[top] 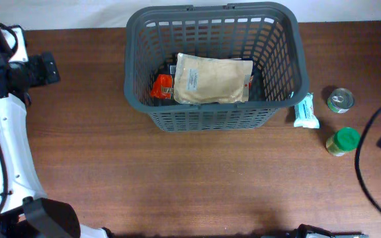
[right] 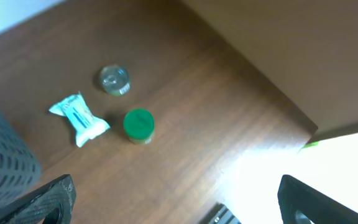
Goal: Pack container
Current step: 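Release the powder bag into the basket and retract the left arm, then move the right gripper to the green-lidded jar and grasp it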
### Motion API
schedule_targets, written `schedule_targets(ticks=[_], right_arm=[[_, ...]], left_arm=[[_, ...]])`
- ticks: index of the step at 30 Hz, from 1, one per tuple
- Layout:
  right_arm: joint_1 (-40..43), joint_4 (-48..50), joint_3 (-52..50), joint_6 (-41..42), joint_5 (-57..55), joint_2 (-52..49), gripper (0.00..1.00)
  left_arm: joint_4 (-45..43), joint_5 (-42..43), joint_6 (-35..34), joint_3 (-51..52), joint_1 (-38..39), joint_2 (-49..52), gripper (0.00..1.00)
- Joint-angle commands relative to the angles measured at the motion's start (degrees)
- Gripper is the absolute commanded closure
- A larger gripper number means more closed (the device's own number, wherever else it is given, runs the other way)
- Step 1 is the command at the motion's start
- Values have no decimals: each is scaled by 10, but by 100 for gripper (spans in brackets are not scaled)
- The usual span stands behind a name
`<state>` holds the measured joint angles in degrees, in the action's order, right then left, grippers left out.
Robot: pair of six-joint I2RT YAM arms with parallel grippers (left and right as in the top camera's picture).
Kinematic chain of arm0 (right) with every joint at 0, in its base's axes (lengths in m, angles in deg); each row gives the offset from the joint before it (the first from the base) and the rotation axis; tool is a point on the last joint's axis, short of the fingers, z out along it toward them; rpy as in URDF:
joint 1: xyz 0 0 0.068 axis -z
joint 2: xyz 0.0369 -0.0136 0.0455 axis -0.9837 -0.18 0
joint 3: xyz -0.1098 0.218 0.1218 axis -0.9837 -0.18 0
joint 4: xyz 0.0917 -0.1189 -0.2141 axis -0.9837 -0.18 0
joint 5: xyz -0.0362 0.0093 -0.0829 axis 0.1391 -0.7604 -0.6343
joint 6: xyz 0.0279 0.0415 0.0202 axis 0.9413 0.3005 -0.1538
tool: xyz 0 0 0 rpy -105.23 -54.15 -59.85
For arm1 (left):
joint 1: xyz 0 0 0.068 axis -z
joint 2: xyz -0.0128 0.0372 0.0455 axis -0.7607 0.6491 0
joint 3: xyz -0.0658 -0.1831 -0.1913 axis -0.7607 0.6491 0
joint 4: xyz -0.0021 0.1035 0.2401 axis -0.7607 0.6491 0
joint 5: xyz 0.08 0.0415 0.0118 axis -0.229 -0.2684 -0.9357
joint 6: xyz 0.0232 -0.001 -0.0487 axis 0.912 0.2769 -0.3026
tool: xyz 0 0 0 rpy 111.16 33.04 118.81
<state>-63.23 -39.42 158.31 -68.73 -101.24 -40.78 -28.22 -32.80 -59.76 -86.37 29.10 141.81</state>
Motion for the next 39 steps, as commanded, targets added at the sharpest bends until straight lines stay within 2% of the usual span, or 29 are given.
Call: schedule_targets(ticks=[1, 8, 15, 31, 39], right_arm=[[-2, -3, -12, 6, -17, -53, 1], [64, -3, -38, -15, 57, -188, 1], [125, 16, -38, -87, 174, -273, 1], [133, 53, -41, -87, 192, -400, 1], [133, 122, -144, -87, 206, -408, 1]], left_arm=[[5, 7, -9, 9, -3, 2, 1], [9, 7, -9, 9, -3, 2, 1], [9, 7, -9, 9, -3, 2, 1], [9, 7, -9, 9, -3, 2, 1], [9, 7, -9, 9, -3, 2, 1]])
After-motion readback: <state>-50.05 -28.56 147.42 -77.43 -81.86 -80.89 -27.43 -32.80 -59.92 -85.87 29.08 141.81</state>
